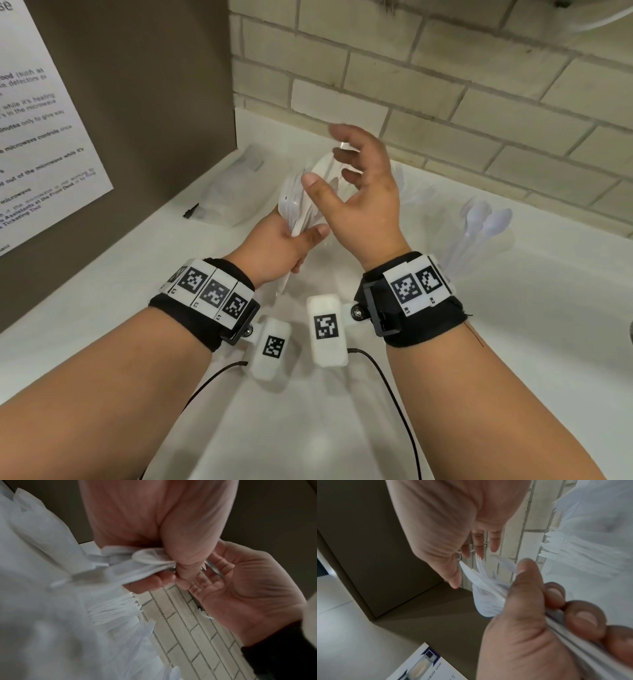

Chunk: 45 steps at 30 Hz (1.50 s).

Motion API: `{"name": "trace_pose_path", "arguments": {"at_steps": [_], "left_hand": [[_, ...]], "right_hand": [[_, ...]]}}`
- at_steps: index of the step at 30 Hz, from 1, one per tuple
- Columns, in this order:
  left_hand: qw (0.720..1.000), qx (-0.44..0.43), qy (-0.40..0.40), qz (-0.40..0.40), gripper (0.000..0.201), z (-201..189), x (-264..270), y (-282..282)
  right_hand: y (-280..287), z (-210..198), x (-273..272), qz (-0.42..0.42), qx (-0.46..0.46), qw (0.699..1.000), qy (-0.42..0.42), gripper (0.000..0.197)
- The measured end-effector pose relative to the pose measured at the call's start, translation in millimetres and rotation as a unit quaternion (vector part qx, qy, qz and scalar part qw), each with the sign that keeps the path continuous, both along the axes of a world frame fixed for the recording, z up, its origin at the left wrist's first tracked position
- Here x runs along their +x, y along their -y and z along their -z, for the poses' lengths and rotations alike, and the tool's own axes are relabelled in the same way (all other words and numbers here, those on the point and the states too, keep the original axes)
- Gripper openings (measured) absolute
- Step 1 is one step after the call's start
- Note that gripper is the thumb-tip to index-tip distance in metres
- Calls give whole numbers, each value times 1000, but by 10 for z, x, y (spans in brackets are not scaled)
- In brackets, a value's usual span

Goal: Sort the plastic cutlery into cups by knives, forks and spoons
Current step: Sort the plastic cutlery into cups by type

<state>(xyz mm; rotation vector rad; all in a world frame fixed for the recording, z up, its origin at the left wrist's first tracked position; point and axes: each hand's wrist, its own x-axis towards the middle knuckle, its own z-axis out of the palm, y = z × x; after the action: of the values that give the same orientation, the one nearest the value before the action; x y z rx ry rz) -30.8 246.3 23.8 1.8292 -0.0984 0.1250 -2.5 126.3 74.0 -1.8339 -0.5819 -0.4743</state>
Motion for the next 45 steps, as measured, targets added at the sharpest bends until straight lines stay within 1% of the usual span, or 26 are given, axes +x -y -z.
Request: {"name": "trace_pose_path", "arguments": {"at_steps": [2, 4, 6, 7, 9, 11, 12, 15, 18, 19, 20, 22, 23, 25, 27, 28, 29, 31, 33, 34, 35, 36, 37, 39, 42, 45], "left_hand": [[1000, -20, -1, 1, 19, -8, 13, -16], [999, -36, 3, 7, 13, -18, 27, -13], [998, -54, 9, 16, 2, -25, 29, -4], [998, -64, 14, 23, 4, -25, 29, -3], [995, -86, 25, 47, 19, -17, 20, 1], [993, -100, 29, 60, 44, -10, 2, 17], [993, -102, 31, 59, 52, 3, 2, 26], [996, -79, 28, 41, 62, 45, 29, 51], [998, -53, 8, 20, 69, 73, 67, 56], [999, -40, 3, 16, 68, 80, 71, 53], [1000, -28, 1, 15, 61, 88, 71, 48], [1000, -8, 6, 19, 36, 87, 49, 47], [1000, 0, 9, 25, 27, 80, 33, 53], [999, 2, 9, 41, 21, 84, 15, 52], [998, -13, 5, 58, 20, 82, 4, 46], [998, -16, 5, 65, 19, 81, 2, 42], [997, -15, 5, 71, 19, 81, 1, 42], [997, -19, 4, 73, 19, 95, 6, 45], [997, -37, -5, 66, 16, 106, 15, 53], [997, -43, -6, 66, 14, 104, 19, 60], [997, -44, -6, 65, 12, 95, 19, 70], [997, -37, -3, 63, 16, 82, 14, 79], [998, -30, 0, 62, 21, 67, 8, 85], [998, -29, -1, 63, 24, 49, -9, 98], [997, -40, -8, 65, 25, 47, -28, 97], [996, -51, -14, 73, 25, 35, -51, 89]], "right_hand": [[20, 19, 9, 29, -10, 999, -27, 49], [20, 62, 14, 37, -48, 997, -43, 39], [9, 73, 0, 31, -59, 996, -60, 24], [6, 65, 0, 31, -56, 995, -71, 18], [7, 41, 8, 32, -41, 993, -101, 11], [10, 25, 22, 34, -28, 992, -116, 14], [6, 22, 24, 37, -24, 992, -115, 17], [-26, 9, 14, 54, 5, 992, -113, 21], [-53, -21, 26, 68, 63, 987, -135, 14], [-58, -43, 25, 74, 80, 985, -136, 14], [-59, -73, 16, 78, 100, 983, -136, 15], [-38, -168, -10, 83, 146, 977, -131, 14], [-18, -238, -27, 85, 172, 973, -127, 16], [28, -418, -78, 63, 249, 958, -127, 18], [83, -601, -131, 13, 349, 930, -112, 18], [115, -674, -156, -5, 375, 922, -94, 18], [149, -727, -162, -12, 375, 924, -76, 19], [211, -763, -127, -3, 298, 953, -60, 20], [220, -687, -59, 20, 140, 986, -85, 22], [215, -615, -23, 35, 44, 993, -104, 23], [210, -534, 5, 46, -39, 991, -119, 23], [200, -455, 27, 53, -93, 986, -131, 23], [188, -387, 44, 57, -115, 981, -144, 22], [170, -308, 60, 69, -121, 976, -166, 24], [154, -291, 69, 79, -138, 972, -170, 30], [133, -313, 79, 77, -150, 971, -170, 31]]}}
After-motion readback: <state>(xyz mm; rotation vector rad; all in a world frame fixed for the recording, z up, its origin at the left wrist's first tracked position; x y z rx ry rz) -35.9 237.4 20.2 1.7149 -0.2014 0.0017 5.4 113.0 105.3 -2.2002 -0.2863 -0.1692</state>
